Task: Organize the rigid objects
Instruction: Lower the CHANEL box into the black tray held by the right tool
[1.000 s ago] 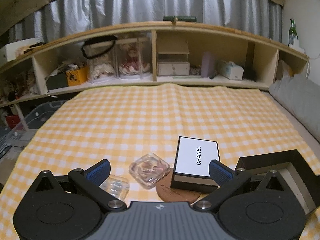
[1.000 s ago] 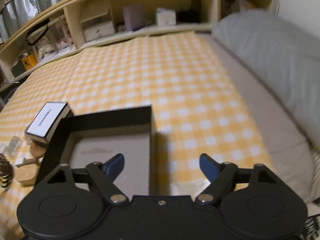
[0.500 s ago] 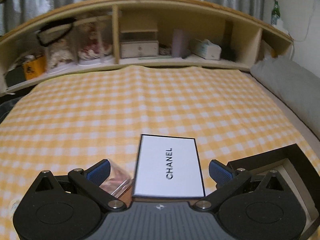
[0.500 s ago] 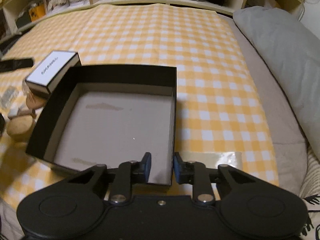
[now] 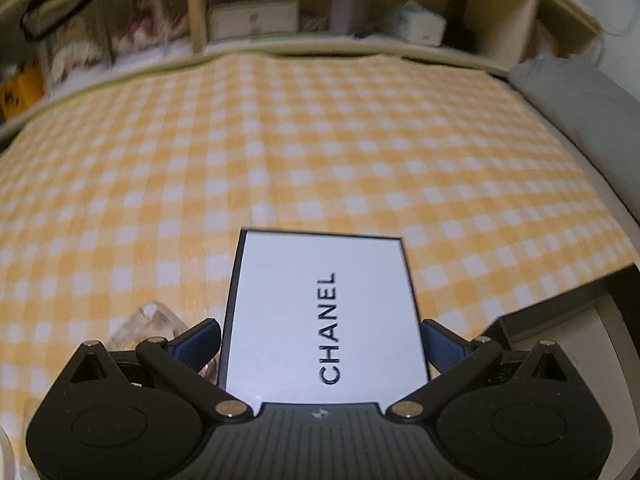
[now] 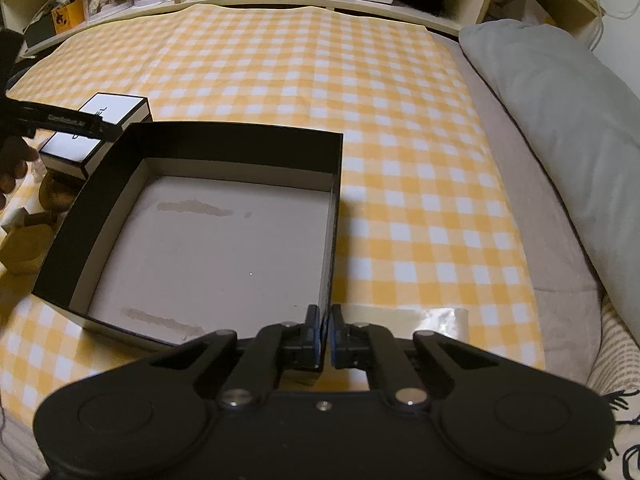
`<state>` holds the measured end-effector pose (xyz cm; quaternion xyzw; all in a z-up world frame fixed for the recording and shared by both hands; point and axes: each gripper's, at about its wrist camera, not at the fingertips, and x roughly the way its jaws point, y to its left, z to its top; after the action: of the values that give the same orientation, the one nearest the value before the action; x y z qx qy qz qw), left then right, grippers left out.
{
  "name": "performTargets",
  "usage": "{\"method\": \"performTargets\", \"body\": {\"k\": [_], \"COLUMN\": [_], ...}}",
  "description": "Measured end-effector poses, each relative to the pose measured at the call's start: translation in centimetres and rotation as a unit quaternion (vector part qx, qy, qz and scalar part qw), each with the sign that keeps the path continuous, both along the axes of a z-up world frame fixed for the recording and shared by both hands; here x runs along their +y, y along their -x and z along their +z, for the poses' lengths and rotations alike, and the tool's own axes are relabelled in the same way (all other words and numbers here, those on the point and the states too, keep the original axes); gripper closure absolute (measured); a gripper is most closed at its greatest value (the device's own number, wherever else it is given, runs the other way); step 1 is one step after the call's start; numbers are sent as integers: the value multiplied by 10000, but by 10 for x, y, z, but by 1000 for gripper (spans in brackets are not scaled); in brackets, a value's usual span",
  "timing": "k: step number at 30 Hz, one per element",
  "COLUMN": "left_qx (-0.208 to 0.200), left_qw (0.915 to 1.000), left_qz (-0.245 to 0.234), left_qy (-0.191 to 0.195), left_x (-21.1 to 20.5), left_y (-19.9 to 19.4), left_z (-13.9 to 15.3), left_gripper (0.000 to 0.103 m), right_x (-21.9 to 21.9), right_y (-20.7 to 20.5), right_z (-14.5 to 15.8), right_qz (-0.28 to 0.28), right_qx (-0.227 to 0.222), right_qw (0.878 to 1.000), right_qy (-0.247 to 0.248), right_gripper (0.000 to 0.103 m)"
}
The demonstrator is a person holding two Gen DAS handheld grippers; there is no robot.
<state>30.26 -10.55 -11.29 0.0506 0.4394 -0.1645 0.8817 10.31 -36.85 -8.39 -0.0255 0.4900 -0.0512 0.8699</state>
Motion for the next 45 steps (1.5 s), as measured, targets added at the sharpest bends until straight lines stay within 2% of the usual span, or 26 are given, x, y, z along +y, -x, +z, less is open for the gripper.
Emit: {"method": "performTargets", "body": {"k": [2, 6, 8, 12, 17, 20, 23, 27, 30, 33, 36, 37, 39, 42, 45], "left_qx": [251, 433, 514, 703, 643, 685, 856, 1357, 1629, 1828, 2088, 2123, 2123, 2141, 2185], "left_qw": [9994, 9984, 9969, 9905, 9797, 9648, 9455, 9168, 9063, 8981, 8797, 8763, 8763, 8894, 9031], "left_qz": [135, 324, 487, 801, 917, 833, 571, 161, -83, -66, -5, 22, 81, 134, 88], "left_qy": [173, 186, 335, 865, 1662, 2397, 3089, 3753, 3900, 3999, 4273, 4324, 4324, 4037, 3696], "left_x": [3, 7, 13, 32, 46, 49, 36, 5, -26, -50, -61, -63, -65, -66, -69], "left_y": [-4, -3, -1, 1, 15, 28, 45, 73, 90, 93, 95, 95, 92, 94, 93], "left_z": [-2, 2, 5, 16, 44, 66, 81, 79, 62, 39, 10, 2, -11, -19, -19], "left_gripper": [4, 5, 5, 5, 5, 5, 5, 5, 5, 5, 5, 5, 4, 0, 0], "right_x": [1, 2, 3, 3, 1, 1, 0, 1, 2, 3, 3, 2, 3, 3, 4], "right_y": [-1, -2, -3, -4, -3, -4, -4, -4, -3, -2, -1, -1, -1, -1, -1], "right_z": [-1, -2, -4, -5, -5, -5, -5, -5, -5, -5, -5, -5, -5, -5, -4], "right_qz": [-42, -110, -134, -181, -237, -275, -294, -287, -256, -236, -241, -240, -227, -185, -129], "right_qx": [-14, -43, -45, -55, -75, -88, -91, -83, -79, -80, -84, -84, -83, -74, -85], "right_qw": [10000, 9999, 9999, 9998, 9996, 9995, 9994, 9994, 9994, 9994, 9993, 9993, 9994, 9994, 9992], "right_qy": [-27, -49, -48, -55, -120, -143, -181, -198, -208, -236, -261, -262, -264, -276, -370], "right_gripper": [99, 99, 99, 98, 99, 99, 99, 99, 99, 99, 99, 99, 99, 99, 98]}}
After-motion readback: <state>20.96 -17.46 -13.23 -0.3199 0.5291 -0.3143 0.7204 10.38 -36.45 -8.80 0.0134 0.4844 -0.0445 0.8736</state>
